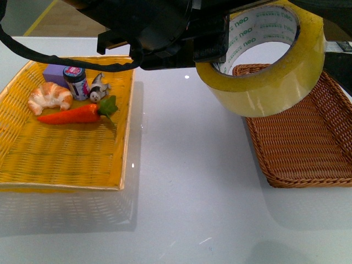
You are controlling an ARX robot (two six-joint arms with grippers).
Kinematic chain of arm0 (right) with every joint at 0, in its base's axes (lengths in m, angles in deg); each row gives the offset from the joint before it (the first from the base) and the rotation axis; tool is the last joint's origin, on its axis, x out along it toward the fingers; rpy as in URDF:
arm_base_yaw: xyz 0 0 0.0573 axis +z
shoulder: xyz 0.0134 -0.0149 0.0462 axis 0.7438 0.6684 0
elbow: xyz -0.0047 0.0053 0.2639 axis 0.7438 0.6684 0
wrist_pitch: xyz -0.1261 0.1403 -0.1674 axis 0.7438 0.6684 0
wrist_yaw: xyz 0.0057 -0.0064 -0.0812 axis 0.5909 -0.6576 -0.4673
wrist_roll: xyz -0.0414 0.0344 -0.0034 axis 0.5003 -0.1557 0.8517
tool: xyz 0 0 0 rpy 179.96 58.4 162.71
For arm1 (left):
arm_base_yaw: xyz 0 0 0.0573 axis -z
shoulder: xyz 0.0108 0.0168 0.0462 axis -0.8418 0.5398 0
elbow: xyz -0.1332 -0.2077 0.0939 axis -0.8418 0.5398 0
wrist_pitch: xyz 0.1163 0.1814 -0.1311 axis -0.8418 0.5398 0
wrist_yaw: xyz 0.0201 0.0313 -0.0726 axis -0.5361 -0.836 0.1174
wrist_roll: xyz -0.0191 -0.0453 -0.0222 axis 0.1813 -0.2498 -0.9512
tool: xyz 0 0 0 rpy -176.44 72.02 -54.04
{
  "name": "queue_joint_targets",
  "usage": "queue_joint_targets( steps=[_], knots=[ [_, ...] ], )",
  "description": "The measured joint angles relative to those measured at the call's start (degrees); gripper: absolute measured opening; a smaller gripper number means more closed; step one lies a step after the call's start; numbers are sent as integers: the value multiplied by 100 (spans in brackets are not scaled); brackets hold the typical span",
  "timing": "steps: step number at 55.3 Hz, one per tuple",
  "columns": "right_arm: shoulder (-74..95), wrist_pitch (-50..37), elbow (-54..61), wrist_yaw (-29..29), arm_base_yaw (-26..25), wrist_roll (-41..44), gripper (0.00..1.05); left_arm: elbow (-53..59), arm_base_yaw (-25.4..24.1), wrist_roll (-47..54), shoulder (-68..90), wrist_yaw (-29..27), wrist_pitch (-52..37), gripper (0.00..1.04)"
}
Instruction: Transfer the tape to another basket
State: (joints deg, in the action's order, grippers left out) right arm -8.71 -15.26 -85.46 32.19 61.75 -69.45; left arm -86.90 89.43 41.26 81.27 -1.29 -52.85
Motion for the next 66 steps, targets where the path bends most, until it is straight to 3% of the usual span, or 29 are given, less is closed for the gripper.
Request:
queue_joint_targets(
  steps=[14,30,37,55,60,63,66],
  knots=[
    [240,-4,-85,-122,201,-63,94,0,-11,-70,-11,42,0,15],
    [238,-13,-85,-201,216,-208,51,0,-24,-90,-24,70,0,15],
    [232,-26,-85,-164,201,-297,48,0,-28,-101,-26,87,-13,17],
    [236,-52,-24,-243,92,-297,47,39,-140,-173,-442,166,-225,69],
    [234,-70,17,-234,-17,-306,47,245,-315,-55,-669,-13,-424,88],
    [225,-79,50,-210,-76,-315,47,356,-426,-9,-780,-90,-525,96],
    [203,-103,103,-177,-155,-321,47,479,-555,55,-909,-98,-660,97]
  ],
)
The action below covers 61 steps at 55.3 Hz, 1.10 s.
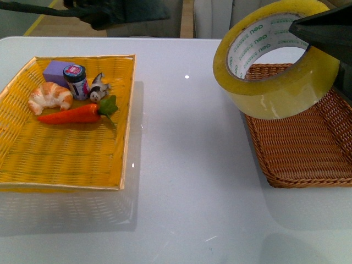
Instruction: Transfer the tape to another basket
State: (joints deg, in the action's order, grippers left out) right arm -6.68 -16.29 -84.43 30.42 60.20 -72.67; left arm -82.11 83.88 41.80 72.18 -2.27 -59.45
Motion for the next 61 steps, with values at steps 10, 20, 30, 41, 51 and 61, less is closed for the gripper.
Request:
queue_joint_targets(
  steps=[10,20,30,41,51,61],
  knots=[
    [-42,-79,190,155,-334,-15,47,752,-330,474,-579,-1102,-1475,87],
    [-15,-219,271,348,-793,-61,47,2465,-997,1829,-1840,-2975,-3353,56],
    [374,-461,203,549,-1296,-125,47,3493,-1453,2074,-2691,-2623,-3545,27],
    [1429,-841,-337,616,-1823,-258,47,4271,-1766,2142,-3353,-2282,-3582,2],
    [2586,-1027,-1084,564,-1934,-417,47,4752,-2002,2151,-3960,-2059,-3497,2],
    [3672,-1104,-1849,328,-1930,-721,47,5097,-2271,2162,-4572,-1731,-3213,2]
  ],
)
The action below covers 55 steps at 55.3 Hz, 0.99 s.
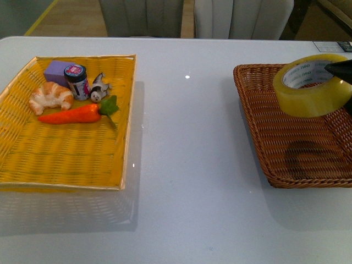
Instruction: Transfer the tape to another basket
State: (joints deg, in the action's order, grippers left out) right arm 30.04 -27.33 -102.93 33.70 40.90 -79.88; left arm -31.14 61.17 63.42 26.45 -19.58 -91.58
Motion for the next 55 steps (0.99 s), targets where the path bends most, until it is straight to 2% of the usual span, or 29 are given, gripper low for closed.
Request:
queue_joint_targets(
  steps=[2,7,17,23,31,40,55],
  knots=[
    [205,-2,-144,-59,0,-57,47,59,-175,9,-146,223,76,2],
    [605,4,-428,-188,-2,-197,47,175,-352,7,-450,245,262,2],
    [1217,146,-907,-330,2,-402,47,387,-361,7,-1137,286,748,2],
    [1412,293,-1095,-422,2,-431,47,603,-361,9,-1261,289,595,2],
    [1624,717,-1344,-621,26,-431,47,608,-361,9,-1687,289,1003,2],
    [1650,802,-1429,-660,33,-431,48,610,-361,9,-2236,289,1519,2],
    [1526,501,-866,-518,-107,-365,96,610,-361,9,-2946,289,2203,2]
  ],
)
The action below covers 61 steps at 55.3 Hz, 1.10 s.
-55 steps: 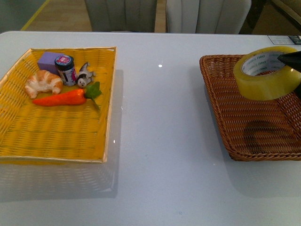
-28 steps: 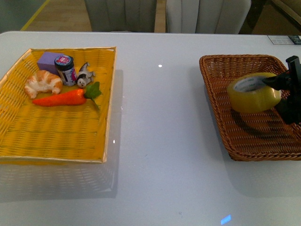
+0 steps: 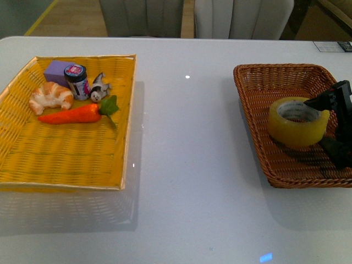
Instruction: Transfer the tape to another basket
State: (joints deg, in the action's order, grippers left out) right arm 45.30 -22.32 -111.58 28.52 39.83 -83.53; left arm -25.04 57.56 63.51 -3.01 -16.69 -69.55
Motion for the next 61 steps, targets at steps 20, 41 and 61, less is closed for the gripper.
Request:
queue_joint_targets(
  steps=[20,41,61],
  knots=[
    [-2173,7,1447,155,-452,1174,96,0,0,0,-632,0,629,2],
    [-4312,-2103,3679,-94,-400,4439,53,-2,-13,2,-1685,0,1792,2],
    [-6631,-715,4544,-699,166,5589,2,-2,-13,2,-1692,0,1790,2]
  ],
)
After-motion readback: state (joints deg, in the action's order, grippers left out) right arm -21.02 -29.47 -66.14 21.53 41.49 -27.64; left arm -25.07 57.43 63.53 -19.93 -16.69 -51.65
